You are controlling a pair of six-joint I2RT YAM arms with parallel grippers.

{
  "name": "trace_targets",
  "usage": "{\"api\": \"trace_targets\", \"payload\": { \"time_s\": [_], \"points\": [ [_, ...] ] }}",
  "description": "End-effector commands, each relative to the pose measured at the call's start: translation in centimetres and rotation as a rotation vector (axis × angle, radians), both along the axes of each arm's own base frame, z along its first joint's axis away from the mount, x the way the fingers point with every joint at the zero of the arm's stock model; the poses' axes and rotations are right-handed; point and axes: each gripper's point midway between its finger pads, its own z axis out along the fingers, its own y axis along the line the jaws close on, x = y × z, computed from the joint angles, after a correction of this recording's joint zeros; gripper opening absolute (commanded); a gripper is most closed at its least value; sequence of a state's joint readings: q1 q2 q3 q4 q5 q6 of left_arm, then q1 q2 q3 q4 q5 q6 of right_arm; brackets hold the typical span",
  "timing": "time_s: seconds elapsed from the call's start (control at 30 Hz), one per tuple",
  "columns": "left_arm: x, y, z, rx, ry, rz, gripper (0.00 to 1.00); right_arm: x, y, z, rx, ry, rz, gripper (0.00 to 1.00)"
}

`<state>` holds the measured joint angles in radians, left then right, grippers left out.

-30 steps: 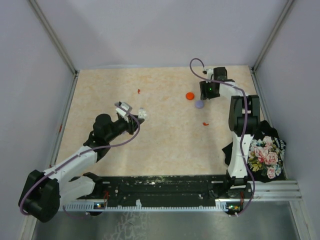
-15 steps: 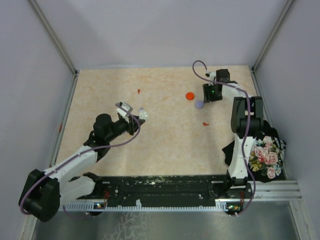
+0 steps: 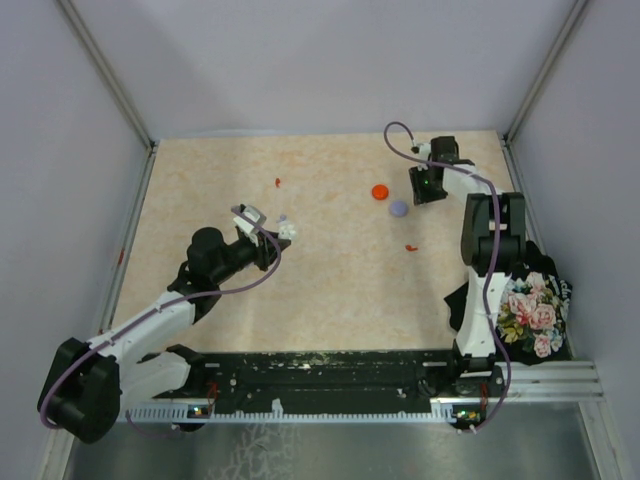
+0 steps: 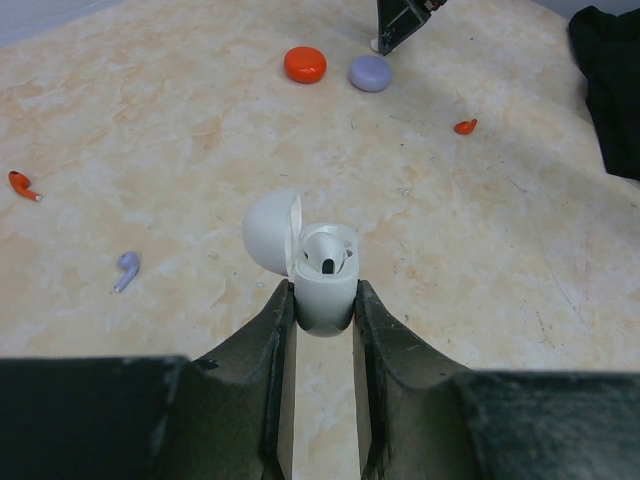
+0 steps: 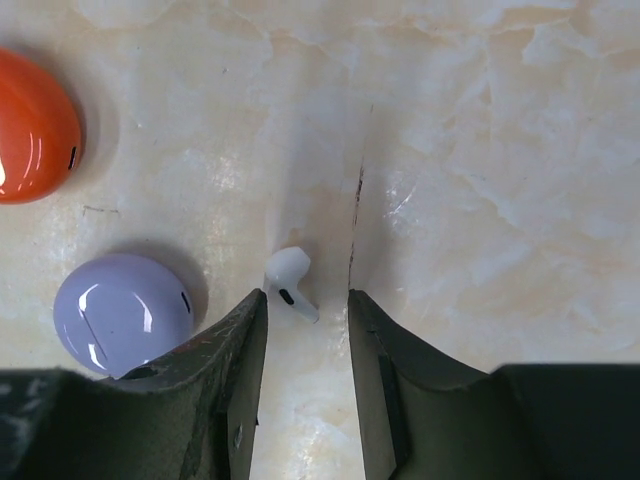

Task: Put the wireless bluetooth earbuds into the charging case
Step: Pick up the earbud from the center of the board.

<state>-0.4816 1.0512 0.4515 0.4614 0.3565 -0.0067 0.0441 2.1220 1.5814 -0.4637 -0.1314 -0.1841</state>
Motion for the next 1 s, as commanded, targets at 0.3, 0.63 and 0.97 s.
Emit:
{"api": "trace_targets", "payload": {
  "time_s": [0.3,0.63,0.97],
  "points": [
    [0.2,-0.3,1.1,-0.019,-0.011,-0.015,0.01,2.1,0.7,0.0,-0.086,-0.010,0.064,0.35],
    [0.2,-0.3,1.1,-0.017,-0.012,-0.017,0.01,2.0,0.7,-0.9,-0.106,0.018,0.060,0.30],
    [0.1,-0.4,2.3,-0.044,-0.052,-0.023,0.01,1.6,1.2,0.8,-0.091,0.000,0.046,0.18]
  ]
}}
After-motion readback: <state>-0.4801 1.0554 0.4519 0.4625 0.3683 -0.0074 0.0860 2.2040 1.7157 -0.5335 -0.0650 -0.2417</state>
